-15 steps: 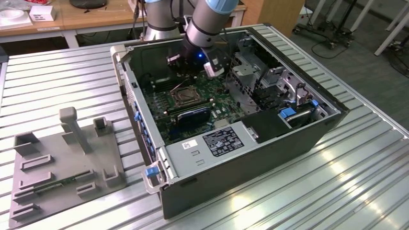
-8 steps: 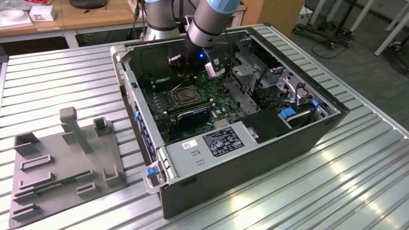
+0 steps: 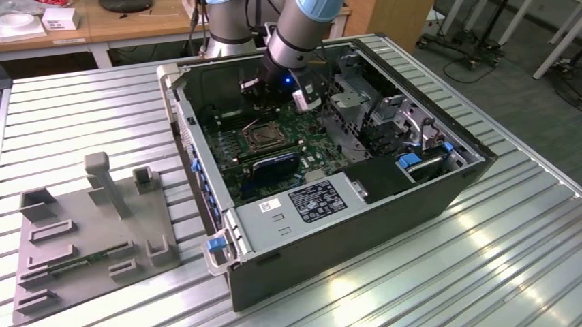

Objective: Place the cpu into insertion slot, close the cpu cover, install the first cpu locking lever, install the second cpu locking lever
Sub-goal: 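Install the first cpu locking lever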

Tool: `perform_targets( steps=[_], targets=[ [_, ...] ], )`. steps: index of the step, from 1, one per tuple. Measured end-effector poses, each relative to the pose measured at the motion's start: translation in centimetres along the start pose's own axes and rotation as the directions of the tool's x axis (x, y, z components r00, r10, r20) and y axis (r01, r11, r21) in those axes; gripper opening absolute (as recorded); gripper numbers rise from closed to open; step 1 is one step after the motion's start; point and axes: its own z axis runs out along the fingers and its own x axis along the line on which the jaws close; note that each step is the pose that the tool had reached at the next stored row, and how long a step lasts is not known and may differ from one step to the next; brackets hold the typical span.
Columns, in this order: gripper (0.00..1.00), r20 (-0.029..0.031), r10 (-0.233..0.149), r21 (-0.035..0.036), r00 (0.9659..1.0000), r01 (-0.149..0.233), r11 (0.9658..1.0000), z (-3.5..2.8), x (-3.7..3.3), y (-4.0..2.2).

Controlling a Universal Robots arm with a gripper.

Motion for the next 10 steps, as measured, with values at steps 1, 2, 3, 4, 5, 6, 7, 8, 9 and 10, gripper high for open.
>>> perform_targets(
  steps=[1, 2, 3, 4, 5, 6, 7, 8, 9, 10],
  targets=[
    [0.11, 0.0000, 0.000, 0.0001, 1.0000, 0.000, 1.0000, 0.00, 0.00, 0.00],
    [0.11, -0.0001, 0.000, 0.0002, 1.0000, 0.000, 1.0000, -0.01, 0.00, 0.00],
    [0.11, -0.0001, 0.000, 0.0003, 1.0000, 0.000, 1.0000, -0.01, 0.00, -0.01],
    [0.11, -0.0001, 0.000, 0.0002, 1.0000, 0.000, 1.0000, -0.01, 0.00, -0.01],
    [0.11, -0.0001, 0.000, -0.0002, 1.0000, 0.000, 1.0000, -0.01, 0.00, -0.01],
    [0.11, -0.0004, 0.000, -0.0013, 1.0000, 0.000, 1.0000, -0.02, 0.00, -0.02],
    [0.11, -0.0005, 0.000, -0.0021, 1.0000, 0.000, 1.0000, -0.01, 0.01, -0.01],
    [0.11, -0.0005, 0.000, -0.0023, 1.0000, 0.000, 1.0000, 0.00, 0.04, -0.02],
    [0.11, -0.0005, -0.001, -0.0024, 1.0000, 0.001, 1.0000, 0.02, 0.10, -0.03],
    [0.11, -0.0005, 0.000, -0.0024, 1.0000, 0.000, 1.0000, 0.03, 0.16, -0.05]
  ],
)
